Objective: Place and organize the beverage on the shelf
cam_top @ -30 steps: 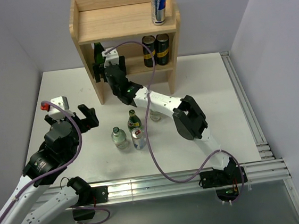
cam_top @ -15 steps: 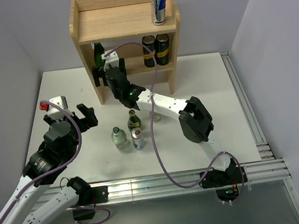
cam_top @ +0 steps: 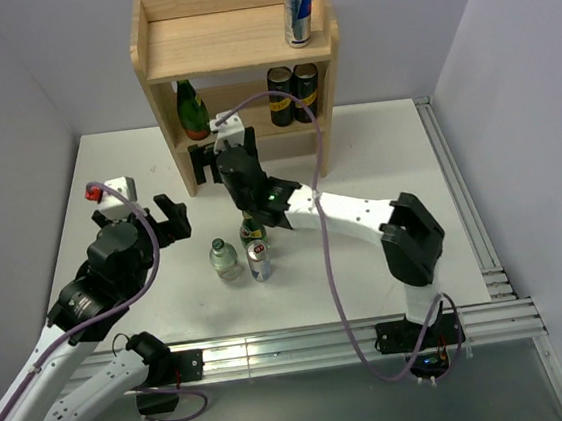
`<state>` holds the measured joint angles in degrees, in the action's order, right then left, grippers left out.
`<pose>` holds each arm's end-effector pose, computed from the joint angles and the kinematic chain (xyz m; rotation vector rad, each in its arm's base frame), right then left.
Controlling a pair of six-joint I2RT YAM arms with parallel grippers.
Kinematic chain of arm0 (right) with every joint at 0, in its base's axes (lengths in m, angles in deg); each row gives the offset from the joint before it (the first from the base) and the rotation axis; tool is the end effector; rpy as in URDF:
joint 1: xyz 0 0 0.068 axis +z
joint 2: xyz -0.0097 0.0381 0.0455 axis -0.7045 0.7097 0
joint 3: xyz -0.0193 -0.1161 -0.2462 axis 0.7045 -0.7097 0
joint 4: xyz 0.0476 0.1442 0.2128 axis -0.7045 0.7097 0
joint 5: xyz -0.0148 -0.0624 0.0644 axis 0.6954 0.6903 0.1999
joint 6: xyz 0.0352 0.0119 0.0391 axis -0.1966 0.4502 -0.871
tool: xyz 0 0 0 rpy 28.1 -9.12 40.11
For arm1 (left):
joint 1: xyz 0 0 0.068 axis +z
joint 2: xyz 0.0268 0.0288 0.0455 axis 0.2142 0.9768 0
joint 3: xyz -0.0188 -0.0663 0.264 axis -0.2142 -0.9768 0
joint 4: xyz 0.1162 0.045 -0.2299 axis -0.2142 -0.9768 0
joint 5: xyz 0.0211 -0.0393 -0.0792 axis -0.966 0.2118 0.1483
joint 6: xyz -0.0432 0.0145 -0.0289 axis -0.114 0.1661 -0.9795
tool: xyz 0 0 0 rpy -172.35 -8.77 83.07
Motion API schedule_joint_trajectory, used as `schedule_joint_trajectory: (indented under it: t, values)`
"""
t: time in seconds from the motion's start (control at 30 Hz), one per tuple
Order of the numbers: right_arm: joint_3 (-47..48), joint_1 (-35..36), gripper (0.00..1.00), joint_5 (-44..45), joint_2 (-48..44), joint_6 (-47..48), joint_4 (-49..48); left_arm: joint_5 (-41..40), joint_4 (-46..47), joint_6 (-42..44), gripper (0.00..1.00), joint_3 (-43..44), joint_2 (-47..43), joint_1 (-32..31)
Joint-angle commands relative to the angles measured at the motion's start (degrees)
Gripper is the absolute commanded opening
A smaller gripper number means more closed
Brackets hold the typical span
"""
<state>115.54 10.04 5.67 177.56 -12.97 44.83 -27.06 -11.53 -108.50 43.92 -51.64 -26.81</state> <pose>0.2807 0.3646 0.3342 -0.2441 1.6425 0.3542 0.1130 -0.0657 0.3738 -0.2077 1.7722 -0.2516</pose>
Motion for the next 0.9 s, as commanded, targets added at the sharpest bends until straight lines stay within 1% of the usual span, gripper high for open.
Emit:
schedule_joint_trajectory:
  t: [0.0,0.07,0.1,0.13,0.2,0.23,0.3,0.33,0.37,0.4,0.47,0.5,0.53,0.6,0.7,0.77,0.87]
  values:
    - [-5.7,3.2,1.0,7.0,-9.2,-0.9,-2.7,8.0,0.9,-0.6,0.99,1.1,3.3,0.2]
    - [-8.8,5.3,1.0,8.7,-14.7,-0.5,-2.9,10.4,-0.8,-2.9,0.99,2.8,5.3,0.0]
    - [-11.9,6.1,1.0,11.4,-16.6,-0.3,-3.0,11.3,-0.8,-3.5,0.99,2.7,5.4,-0.5]
    - [-13.4,6.9,1.0,12.4,-20.5,-0.1,-2.5,11.6,-0.7,-4.7,0.99,2.2,5.3,-0.7]
    - [-17.6,8.7,1.0,14.9,-24.4,-1.6,-1.2,12.3,-0.9,-5.5,0.99,1.5,3.9,-1.8]
    - [-19.1,9.1,1.0,16.0,-28.4,-4.3,1.0,12.4,-1.4,-6.7,0.99,1.3,3.8,-2.0]
    - [-23.9,9.8,1.0,16.6,-32.5,-6.8,2.8,12.9,-2.8,-7.8,0.99,0.9,3.4,-3.0]
    - [-25.7,10.0,1.0,17.5,-36.6,-8.0,3.8,12.7,-3.1,-9.5,0.99,0.6,3.5,-3.4]
    - [-29.0,10.2,1.0,17.8,-38.6,-10.1,4.3,12.3,-3.2,-10.2,0.99,0.2,3.7,-4.1]
    - [-30.6,10.5,1.0,18.1,-42.3,-10.9,5.0,11.1,-3.4,-12.2,0.99,-0.6,3.9,-6.1]
    - [-34.6,10.6,1.0,18.6,-45.7,-13.3,5.9,8.1,-3.4,-15.0,0.99,-1.7,4.6,-8.8]
    - [-35.6,10.6,1.0,18.8,-47.2,-13.8,6.4,7.0,-3.1,-16.3,0.99,-2.2,4.7,-11.7]
    - [-36.6,10.8,1.0,19.0,-49.9,-14.3,7.3,4.6,-2.4,-18.8,0.99,-3.6,4.9,-12.9]
    - [-38.3,10.8,1.0,20.3,-53.1,-14.9,9.2,2.8,-0.9,-22.1,0.99,-6.6,4.6,-16.3]
    - [-39.5,10.9,1.0,22.1,-57.2,-16.9,14.6,-1.6,0.5,-25.5,0.99,-10.4,4.3,-18.8]
    - [-41.4,10.9,1.0,22.4,-59.8,-18.1,17.0,-3.9,0.9,-26.8,0.99,-11.8,4.4,-19.2]
    - [-44.1,10.9,1.0,22.4,-65.9,-19.4,19.6,-5.0,3.5,-27.9,0.99,-15.1,4.4,-19.4]
